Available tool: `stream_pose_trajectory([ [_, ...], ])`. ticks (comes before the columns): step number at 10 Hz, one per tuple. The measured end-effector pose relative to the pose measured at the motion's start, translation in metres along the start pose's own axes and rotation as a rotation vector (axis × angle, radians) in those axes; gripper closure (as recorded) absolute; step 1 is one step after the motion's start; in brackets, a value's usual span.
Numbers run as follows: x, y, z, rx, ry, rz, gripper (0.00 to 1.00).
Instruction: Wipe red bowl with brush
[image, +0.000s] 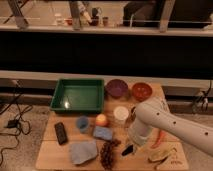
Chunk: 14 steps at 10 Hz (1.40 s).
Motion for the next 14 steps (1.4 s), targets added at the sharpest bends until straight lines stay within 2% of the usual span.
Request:
stream_pose_trajectory([
  [6, 0.006, -0.01, -0.022, 0.025, 0.062, -0.014, 1.0],
  [11, 0.014, -0.027, -0.051, 0.045, 0.117, -0.017, 1.0],
  [14, 0.018, -0.03, -0.061, 0.05, 0.141, -0.009, 1.0],
])
